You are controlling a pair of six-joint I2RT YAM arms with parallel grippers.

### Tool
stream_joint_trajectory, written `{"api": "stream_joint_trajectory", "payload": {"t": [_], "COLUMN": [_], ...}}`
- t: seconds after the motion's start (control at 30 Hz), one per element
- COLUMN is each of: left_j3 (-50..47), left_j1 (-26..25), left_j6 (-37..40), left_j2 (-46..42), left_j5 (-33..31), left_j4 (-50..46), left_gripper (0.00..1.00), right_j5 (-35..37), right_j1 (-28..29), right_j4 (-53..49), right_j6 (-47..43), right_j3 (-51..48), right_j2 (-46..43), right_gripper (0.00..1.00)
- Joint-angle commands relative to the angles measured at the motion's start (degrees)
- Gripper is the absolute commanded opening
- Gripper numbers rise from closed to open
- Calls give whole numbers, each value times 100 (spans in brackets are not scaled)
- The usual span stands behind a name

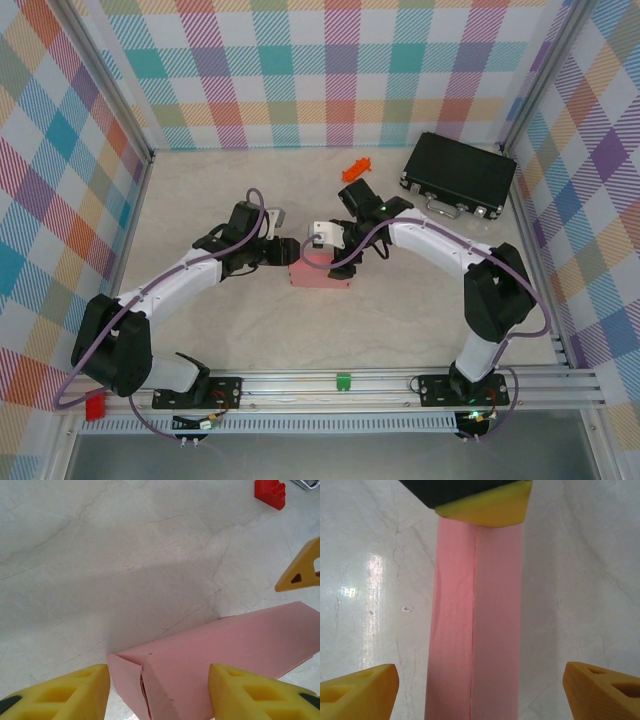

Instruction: Fold the paper box

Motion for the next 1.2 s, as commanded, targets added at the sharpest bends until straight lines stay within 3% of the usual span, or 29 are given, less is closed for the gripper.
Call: {"api": "stream_joint_trajectory", "payload": {"t": [0.0, 0.23, 0.4, 0.53, 0.93, 1.17], "left_j3": [-80, -74, -79, -82, -130, -172], "left_j1": [-18, -20, -20, -20, -15, -20], "left_j6": [124, 130, 128, 111, -6, -21], "left_j2": [74, 93, 120, 122, -76, -184], "left_j5": [68, 68, 85, 111, 235, 181], "left_j4": [-150, -129, -112, -104, -52, -63], "left_gripper": [54, 54, 54, 53, 53, 54], "right_j5": [-46, -154, 395, 667, 581, 614], "right_j1": [85, 197, 262, 285, 342, 360], "right_j4": [-122, -222, 64, 255, 207, 216], "right_j6": [6, 34, 174, 198, 243, 235], "right_j3": [35, -1, -40, -78, -96, -131], "right_j2": [173, 243, 388, 421, 410, 414], "right_gripper": [85, 84, 79, 72, 48, 48]}}
